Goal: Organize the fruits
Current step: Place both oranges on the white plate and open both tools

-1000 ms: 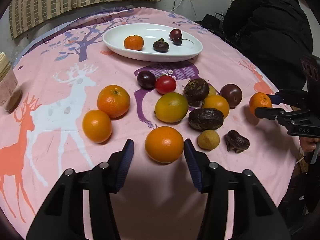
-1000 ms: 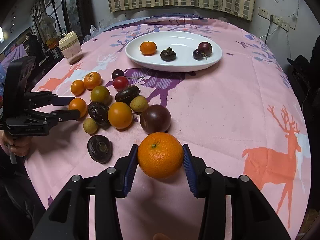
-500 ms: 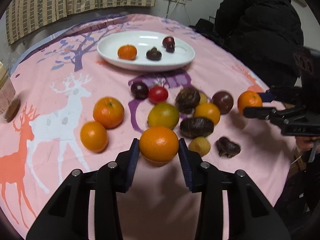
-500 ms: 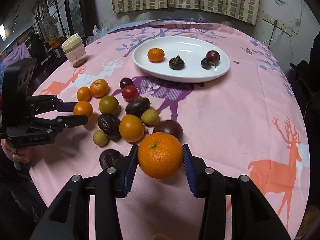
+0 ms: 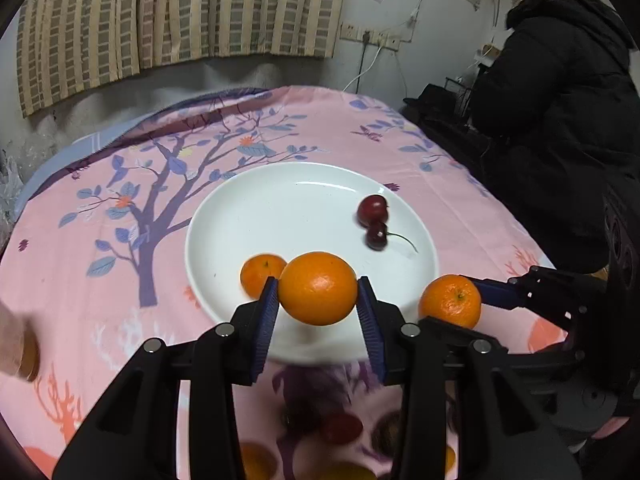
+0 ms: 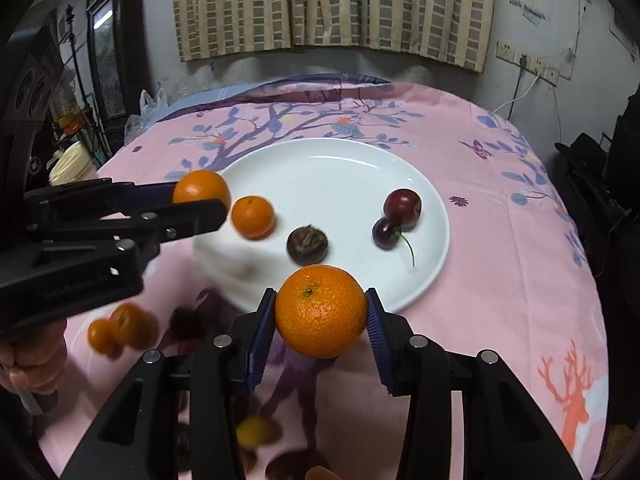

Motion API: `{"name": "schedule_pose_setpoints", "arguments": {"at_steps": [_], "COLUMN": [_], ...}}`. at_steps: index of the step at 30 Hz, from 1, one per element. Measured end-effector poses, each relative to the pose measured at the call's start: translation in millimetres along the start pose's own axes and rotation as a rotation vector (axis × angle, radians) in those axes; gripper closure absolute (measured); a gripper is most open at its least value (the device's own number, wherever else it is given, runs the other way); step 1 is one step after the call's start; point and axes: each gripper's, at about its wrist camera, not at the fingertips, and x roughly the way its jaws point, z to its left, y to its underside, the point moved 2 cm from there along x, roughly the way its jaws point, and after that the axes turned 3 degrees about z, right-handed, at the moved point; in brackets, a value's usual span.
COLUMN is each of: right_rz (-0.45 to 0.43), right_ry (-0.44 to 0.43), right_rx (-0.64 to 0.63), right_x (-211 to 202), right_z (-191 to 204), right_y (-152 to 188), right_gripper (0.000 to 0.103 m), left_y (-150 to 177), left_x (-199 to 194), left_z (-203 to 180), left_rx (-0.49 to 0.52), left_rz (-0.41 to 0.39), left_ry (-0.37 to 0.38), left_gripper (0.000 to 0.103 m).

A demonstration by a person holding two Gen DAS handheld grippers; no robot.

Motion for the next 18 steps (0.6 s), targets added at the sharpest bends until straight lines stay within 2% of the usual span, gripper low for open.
{"name": "schedule_pose_setpoints", "arguments": {"at_steps": [3, 7, 8, 9, 10, 12, 15, 18], "right_rz": [0.027, 0.05, 0.058, 0.062, 0.058, 0.046, 0.027, 0.014], "right_ry": [0.0, 0.005, 0.013, 0.013, 0.008, 0.015, -0.013, -0.028], "right_rx": [0.019, 0.023, 0.018, 0.017, 0.015, -0.003, -0.044, -0.078], "right_x": [27.6, 51.2, 54.1, 54.2, 51.8, 41.8, 20.9, -2.7], "right_z": [-6.3, -9.6, -9.2, -8.2, -7.2, -2.0, 8.3, 17.3], "right_y": [-14.7, -24.6, -25.2, -24.4, -22.9, -19.3, -7.3, 12.5], "right_gripper": [0.058, 0.058, 0.057, 0.056, 0.055, 0.052, 0.052, 0.052], "left_y": [-13.8, -19.0, -20.0, -21.3, -21.9, -22.4, -17.5, -2.4], "left_x": [29.9, 52.2, 51.4, 48.1, 44.7, 30.7, 11.3, -13.0], "left_z": [8.6, 20.2, 21.4, 21.6, 21.1, 19.0, 16.6, 15.7], "left_rx": [-0.012, -0.041, -0.043, -0.039, -0.034, -0.015, 0.001, 0.011], "left_rz": [0.048, 0.092, 0.083, 0.069, 0.049, 0.01, 0.003, -0.015], "left_ry": [-0.039, -0.051, -0.066, -0.088, -0.1, -0.106, -0.078, -0.08], "left_gripper": [0.064, 0.062, 0.056, 0.04, 0.029, 0.028, 0.027, 0.02]}}
